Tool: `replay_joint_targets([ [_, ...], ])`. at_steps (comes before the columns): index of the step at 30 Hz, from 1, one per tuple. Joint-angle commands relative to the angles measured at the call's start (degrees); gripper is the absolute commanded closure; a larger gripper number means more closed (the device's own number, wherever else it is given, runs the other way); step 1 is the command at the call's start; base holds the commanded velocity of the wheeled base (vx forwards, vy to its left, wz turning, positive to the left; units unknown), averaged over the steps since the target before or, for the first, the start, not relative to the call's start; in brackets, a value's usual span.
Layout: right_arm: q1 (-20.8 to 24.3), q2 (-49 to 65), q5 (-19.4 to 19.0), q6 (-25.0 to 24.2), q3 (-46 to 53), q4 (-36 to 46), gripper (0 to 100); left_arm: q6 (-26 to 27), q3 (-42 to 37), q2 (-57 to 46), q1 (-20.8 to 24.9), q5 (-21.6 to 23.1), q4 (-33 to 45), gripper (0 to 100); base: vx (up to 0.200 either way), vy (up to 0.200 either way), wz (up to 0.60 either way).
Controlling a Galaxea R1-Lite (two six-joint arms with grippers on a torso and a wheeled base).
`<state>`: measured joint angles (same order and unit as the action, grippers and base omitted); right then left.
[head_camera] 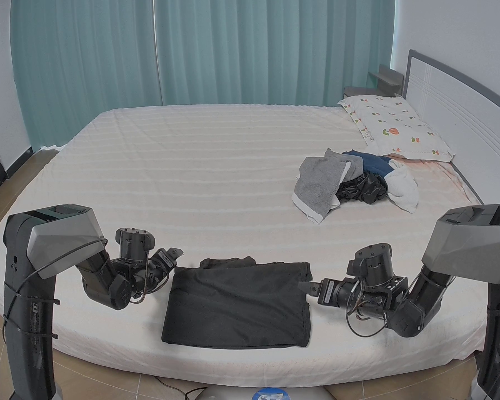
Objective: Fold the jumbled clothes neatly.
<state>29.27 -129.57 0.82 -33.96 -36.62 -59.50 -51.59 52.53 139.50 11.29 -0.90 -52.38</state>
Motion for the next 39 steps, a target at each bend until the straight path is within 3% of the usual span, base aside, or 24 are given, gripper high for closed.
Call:
replay_joint_targets([
  [1,-1.6,-6.4,0.1,-2.9,-9.4,2.3,0,-1.0,0.4,-1.2,-0.7,0.1,0.0,0,0.000,0.000,0.00],
  [6,-1.9,-9.8,-0.1,-5.1,-20.1,11.9,0,-1.0,0.5,-0.9,-0.8,0.1,0.0,0,0.000,0.000,0.00],
  [11,-2.3,-12.2,-0.3,-6.9,-25.6,16.4,0,-1.0,0.6,-0.8,-0.9,0.1,0.0,0,0.000,0.000,0.00],
  [12,-2.4,-12.5,-0.3,-7.0,-26.0,16.6,100,-1.0,0.6,-0.8,-0.8,0.1,0.0,0,0.000,0.000,0.00],
  [31,-3.2,-13.1,0.6,-10.9,-27.3,11.1,100,-1.0,0.5,-0.8,-0.7,0.1,0.0,0,0.000,0.000,0.00],
  [39,-3.3,-13.2,3.6,-10.9,-27.1,10.9,100,-0.9,0.3,-0.8,-0.7,0.0,0.0,0,0.000,0.000,0.00],
])
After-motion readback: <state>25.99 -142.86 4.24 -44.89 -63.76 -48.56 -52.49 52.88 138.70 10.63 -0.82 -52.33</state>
